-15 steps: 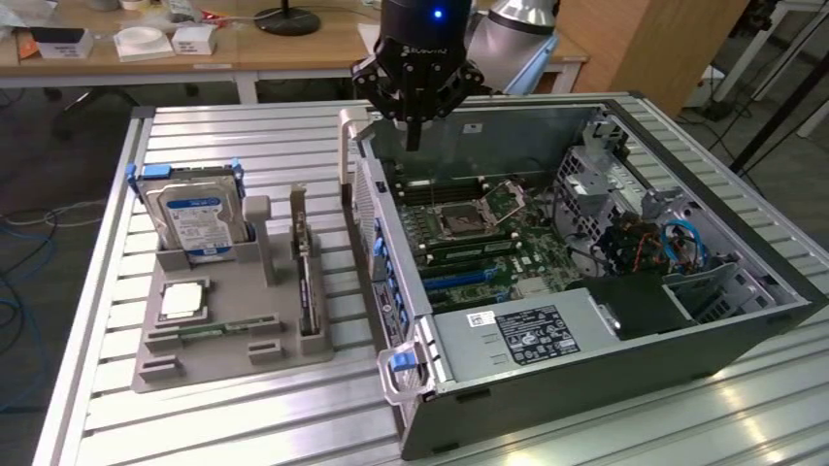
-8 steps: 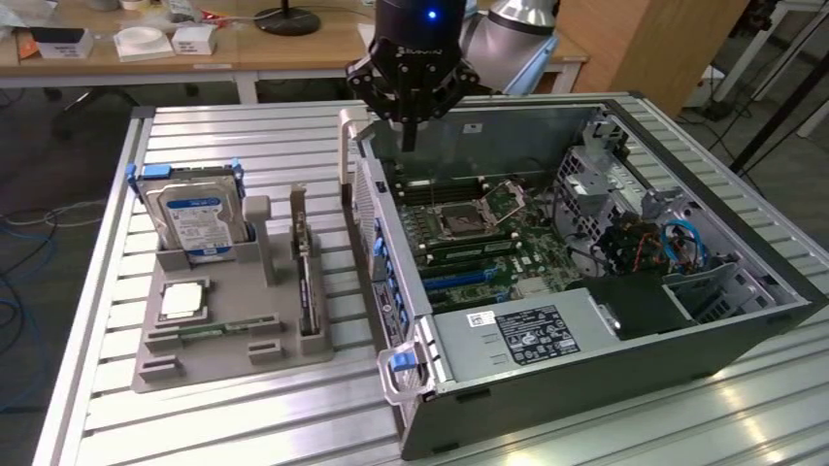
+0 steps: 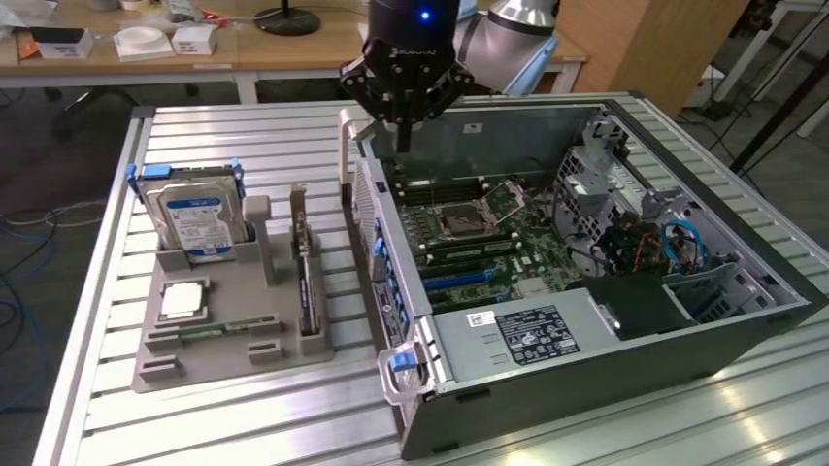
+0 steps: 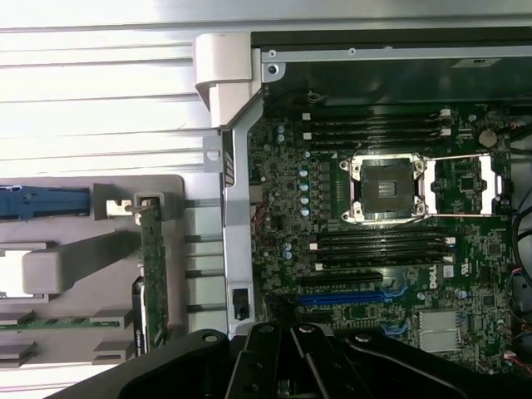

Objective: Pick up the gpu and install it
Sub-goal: 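Reach for the gpu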

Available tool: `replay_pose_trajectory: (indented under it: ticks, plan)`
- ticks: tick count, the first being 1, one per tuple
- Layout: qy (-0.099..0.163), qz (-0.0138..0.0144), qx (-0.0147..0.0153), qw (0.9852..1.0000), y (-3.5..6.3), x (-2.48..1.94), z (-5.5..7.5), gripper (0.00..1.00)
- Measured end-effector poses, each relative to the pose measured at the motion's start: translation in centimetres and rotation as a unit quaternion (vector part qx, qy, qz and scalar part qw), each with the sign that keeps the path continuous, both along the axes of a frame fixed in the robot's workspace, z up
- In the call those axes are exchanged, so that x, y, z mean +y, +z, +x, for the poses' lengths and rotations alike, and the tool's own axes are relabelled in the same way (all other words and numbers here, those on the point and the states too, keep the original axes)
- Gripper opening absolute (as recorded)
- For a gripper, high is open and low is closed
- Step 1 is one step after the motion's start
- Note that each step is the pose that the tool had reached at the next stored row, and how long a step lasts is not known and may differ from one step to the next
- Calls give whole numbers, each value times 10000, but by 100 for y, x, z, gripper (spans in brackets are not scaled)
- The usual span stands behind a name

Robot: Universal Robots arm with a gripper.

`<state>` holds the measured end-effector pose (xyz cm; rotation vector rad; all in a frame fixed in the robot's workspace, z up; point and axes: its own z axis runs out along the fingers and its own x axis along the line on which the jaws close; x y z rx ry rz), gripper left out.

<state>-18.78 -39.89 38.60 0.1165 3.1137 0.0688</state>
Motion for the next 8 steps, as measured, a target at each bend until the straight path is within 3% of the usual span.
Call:
replay_pose_trajectory:
  ticks: [8]
  plan:
    - [0,0,0,10000,-7,0,-59,11]
